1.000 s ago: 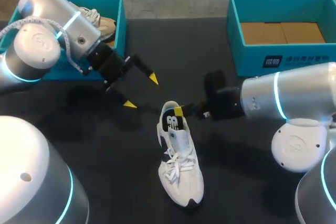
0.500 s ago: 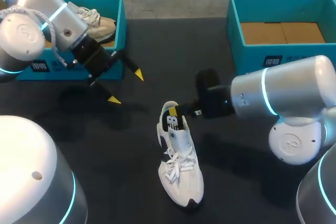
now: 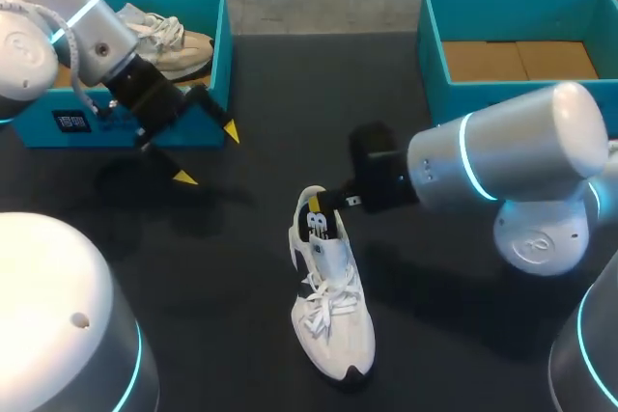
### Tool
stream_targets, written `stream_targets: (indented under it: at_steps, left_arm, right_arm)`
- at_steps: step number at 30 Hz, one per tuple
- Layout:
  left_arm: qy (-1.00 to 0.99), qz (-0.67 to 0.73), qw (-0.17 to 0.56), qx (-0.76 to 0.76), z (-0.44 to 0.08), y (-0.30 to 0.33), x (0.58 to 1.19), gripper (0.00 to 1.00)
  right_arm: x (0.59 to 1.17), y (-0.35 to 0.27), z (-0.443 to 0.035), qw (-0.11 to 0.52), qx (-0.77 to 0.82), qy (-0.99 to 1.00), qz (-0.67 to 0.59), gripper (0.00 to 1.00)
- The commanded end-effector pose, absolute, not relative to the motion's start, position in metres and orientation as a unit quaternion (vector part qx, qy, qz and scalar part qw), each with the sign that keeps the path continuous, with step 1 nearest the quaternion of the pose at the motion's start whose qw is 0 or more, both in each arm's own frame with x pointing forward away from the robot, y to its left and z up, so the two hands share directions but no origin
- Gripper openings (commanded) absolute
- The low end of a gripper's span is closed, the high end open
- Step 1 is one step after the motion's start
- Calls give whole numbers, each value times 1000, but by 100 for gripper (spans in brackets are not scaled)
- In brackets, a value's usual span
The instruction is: Take the shoe out of the shoebox, open the shoe tongue, remove and reinsert the insole, then place the shoe into the shoebox
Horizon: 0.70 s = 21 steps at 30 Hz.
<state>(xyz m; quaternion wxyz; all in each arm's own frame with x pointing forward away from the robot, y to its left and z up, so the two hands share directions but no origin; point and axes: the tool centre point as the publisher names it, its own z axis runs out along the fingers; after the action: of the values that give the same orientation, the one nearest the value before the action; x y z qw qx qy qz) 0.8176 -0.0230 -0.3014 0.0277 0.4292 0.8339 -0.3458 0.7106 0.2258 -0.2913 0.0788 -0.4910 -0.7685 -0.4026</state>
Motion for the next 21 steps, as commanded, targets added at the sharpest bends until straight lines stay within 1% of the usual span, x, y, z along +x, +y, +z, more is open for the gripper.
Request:
stream_targets:
  at_steps: [1, 15, 21]
  left_arm:
    - [846, -328, 24, 420, -289, -10, 816, 100]
    - [868, -303, 6, 393, -286, 21, 819, 100]
    - [868, -303, 6, 393, -286, 21, 819, 100]
  right_arm:
    - [707, 231, -294, -118, -579, -761, -267, 0]
    - [709, 235, -303, -172, -602, -749, -217, 0]
    - [709, 235, -303, -172, -602, -749, -217, 0]
